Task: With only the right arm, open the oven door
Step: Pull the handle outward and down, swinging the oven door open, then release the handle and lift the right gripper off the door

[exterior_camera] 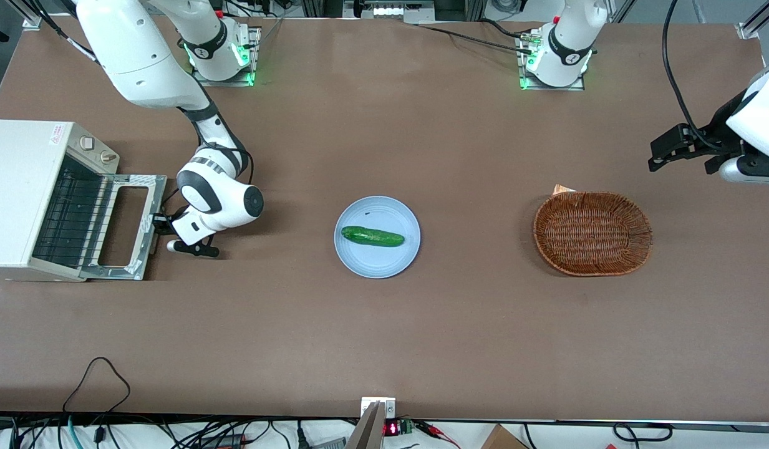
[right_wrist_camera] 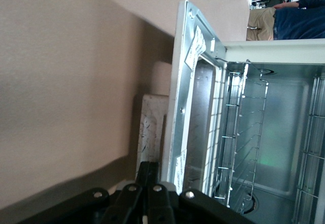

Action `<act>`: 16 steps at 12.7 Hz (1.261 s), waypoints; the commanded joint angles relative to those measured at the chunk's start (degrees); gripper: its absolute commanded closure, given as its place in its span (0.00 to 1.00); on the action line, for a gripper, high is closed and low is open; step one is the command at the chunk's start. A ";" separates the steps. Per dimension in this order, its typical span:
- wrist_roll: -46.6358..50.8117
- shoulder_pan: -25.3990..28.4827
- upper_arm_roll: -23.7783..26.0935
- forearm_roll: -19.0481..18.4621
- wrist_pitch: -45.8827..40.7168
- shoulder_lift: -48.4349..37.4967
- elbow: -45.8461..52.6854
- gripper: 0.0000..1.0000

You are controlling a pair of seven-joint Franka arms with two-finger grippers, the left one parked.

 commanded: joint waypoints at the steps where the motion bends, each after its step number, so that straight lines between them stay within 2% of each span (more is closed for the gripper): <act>1: 0.37 1.08 -0.67 1.34 -0.04 0.44 0.67 1.00; 5: -0.33 0.99 -0.50 2.13 0.22 0.44 0.67 1.00; 7: -0.86 1.07 -0.23 5.89 0.04 -0.35 2.07 1.00; 9: -2.34 0.90 0.82 13.43 -0.13 -2.71 4.44 0.97; 11: -5.59 0.64 0.74 25.37 -0.04 -5.53 8.47 0.95; 13: -11.81 0.46 0.48 35.39 -1.53 -8.25 12.09 0.76; 14: -15.15 0.11 0.12 39.45 -1.80 -9.74 12.88 0.24; 15: -17.10 -0.59 0.21 41.66 -1.89 -11.24 13.15 0.01; 16: -17.38 -0.94 0.21 44.55 -2.06 -12.82 13.41 0.01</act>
